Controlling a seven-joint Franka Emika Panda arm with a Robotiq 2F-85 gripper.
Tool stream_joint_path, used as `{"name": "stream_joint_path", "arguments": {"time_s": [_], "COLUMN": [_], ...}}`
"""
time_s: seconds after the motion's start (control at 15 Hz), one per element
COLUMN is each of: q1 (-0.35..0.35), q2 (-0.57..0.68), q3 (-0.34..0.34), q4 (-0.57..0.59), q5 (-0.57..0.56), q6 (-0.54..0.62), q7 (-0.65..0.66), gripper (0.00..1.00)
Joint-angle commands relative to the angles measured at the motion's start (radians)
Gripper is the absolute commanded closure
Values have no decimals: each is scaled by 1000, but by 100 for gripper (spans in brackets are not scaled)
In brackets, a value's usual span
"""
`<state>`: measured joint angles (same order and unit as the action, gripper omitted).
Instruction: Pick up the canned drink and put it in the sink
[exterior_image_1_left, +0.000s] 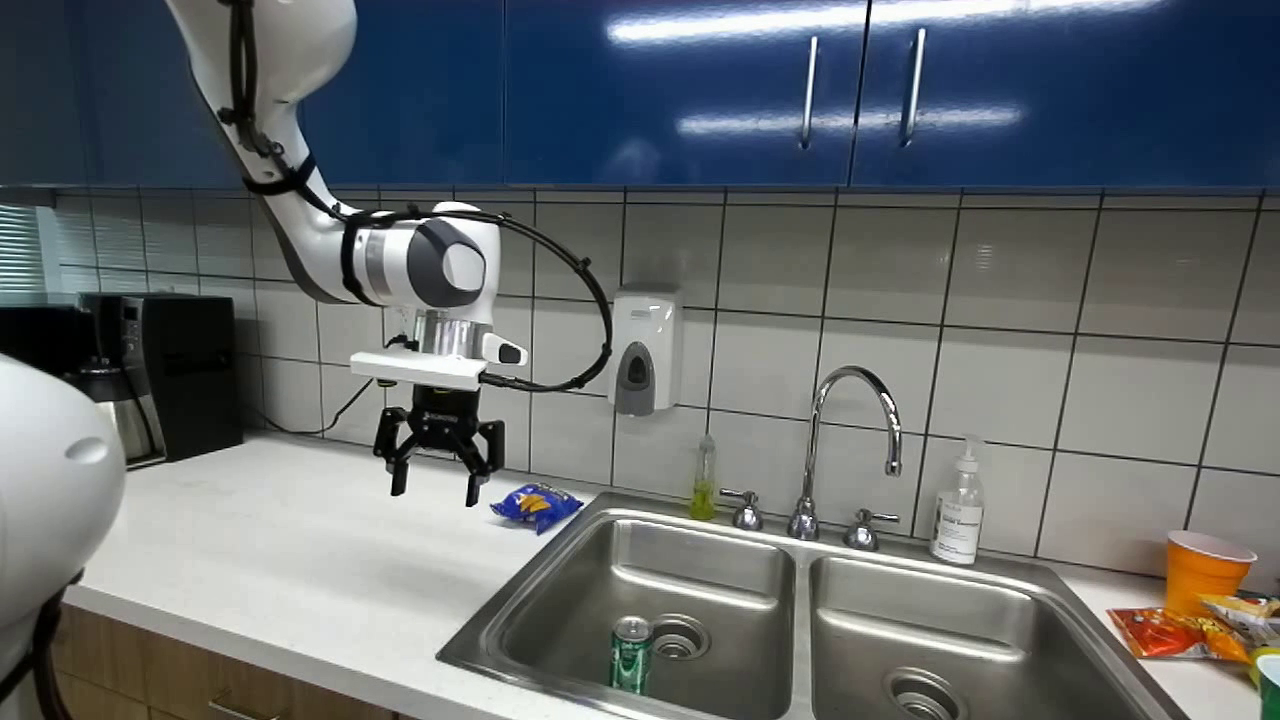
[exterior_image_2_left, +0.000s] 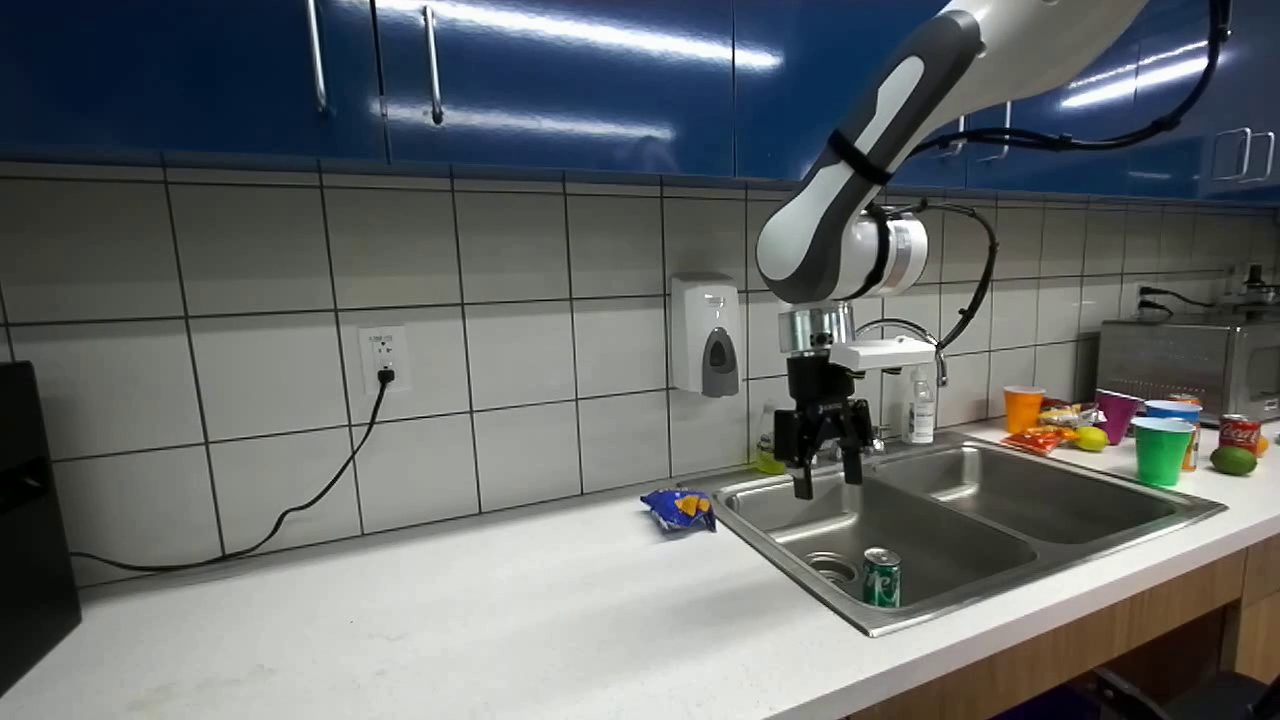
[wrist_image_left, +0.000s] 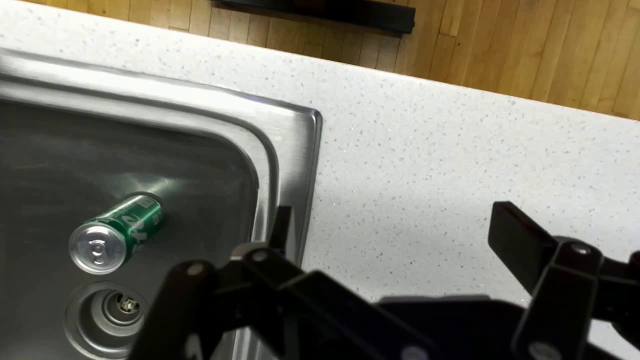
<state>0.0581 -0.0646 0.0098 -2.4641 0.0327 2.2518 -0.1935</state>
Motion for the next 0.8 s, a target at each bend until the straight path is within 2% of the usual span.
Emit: {"name": "stream_joint_path", "arguments": {"time_s": [0.0,0.73], "q1": [7,12], "q2": [-15,0], "q3": [16,23], "q4": [21,22], "q5": [25,11], "q6": [-33,-2], "q7": [-45,-40], "gripper": [0,0]}}
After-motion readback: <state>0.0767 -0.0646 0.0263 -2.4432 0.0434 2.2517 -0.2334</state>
